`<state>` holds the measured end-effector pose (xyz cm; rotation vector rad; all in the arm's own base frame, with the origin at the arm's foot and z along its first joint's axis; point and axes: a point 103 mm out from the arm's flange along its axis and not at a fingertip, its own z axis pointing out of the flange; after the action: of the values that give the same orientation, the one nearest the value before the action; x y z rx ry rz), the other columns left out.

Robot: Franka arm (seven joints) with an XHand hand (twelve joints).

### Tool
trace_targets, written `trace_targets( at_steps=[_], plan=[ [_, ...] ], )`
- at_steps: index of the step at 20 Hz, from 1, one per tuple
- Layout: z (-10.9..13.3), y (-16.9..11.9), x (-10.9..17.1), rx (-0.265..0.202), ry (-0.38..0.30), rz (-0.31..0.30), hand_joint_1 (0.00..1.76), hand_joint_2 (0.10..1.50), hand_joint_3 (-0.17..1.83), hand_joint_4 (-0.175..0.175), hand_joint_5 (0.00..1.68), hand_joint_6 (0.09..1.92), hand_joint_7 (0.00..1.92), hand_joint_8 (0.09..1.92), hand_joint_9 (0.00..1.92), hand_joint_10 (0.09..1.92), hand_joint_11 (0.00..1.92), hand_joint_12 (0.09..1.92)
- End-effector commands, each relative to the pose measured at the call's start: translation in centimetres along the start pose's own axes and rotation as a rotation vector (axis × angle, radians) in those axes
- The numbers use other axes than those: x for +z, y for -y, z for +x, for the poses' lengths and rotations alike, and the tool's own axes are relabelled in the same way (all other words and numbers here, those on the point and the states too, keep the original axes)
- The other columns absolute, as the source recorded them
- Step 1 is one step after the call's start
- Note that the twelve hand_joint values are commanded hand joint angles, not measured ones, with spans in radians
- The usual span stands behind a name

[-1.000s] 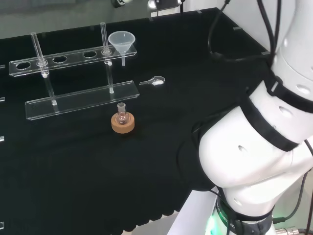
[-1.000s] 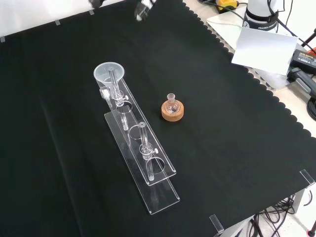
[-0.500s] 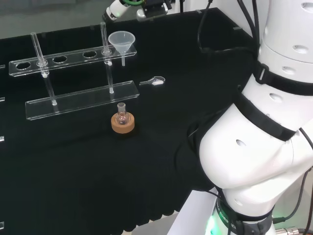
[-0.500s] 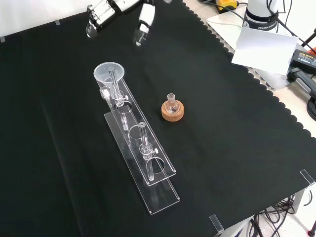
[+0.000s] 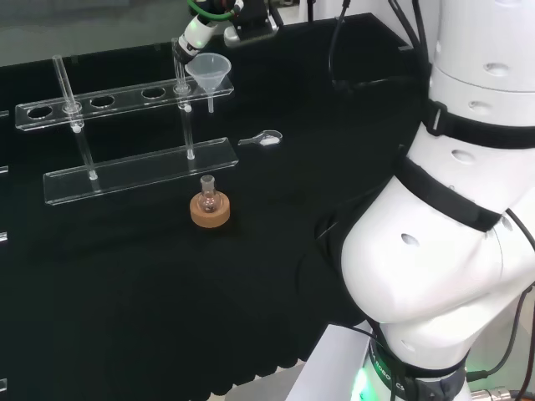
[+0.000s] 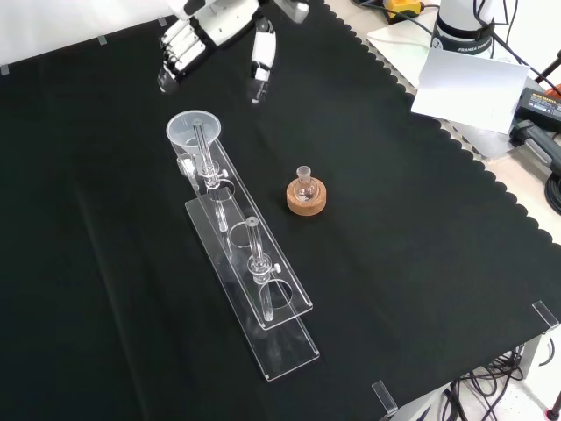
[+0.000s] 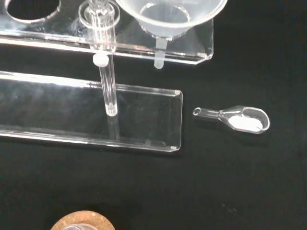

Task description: Pick up the funnel from the transparent funnel stand.

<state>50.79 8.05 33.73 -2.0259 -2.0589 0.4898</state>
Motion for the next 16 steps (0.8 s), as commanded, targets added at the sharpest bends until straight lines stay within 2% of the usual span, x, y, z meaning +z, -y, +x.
trace_targets(
  at_steps=[1, 4, 7, 11, 16],
  plan=[
    [-0.1, -1.6, 1.4, 0.023, 0.020, 0.069, 0.54, 0.82, 0.21, -0.016, 0.11, 0.09, 0.00, 0.29, 0.06, 0.81, 0.05, 1.50],
    [-0.4, -2.7, 2.1, 0.024, 0.018, 0.119, 0.56, 0.77, 0.22, -0.023, 0.04, 0.09, 0.00, 0.16, 0.01, 0.86, 0.08, 1.52],
    [-0.7, -3.5, 2.7, 0.018, 0.008, 0.137, 0.59, 0.73, 0.22, -0.026, 0.01, 0.09, 0.00, 0.09, 0.00, 0.87, 0.13, 1.53],
    [-0.9, -4.4, 3.1, 0.004, -0.004, 0.164, 0.61, 0.70, 0.22, 0.004, 0.00, 0.09, 0.00, 0.09, 0.00, 0.87, 0.22, 1.55],
    [-0.6, -5.1, 3.3, -0.039, 0.035, 0.191, 0.64, 0.68, 0.22, 0.029, 0.00, 0.09, 0.00, 0.09, 0.00, 0.84, 0.25, 1.55]
  ],
)
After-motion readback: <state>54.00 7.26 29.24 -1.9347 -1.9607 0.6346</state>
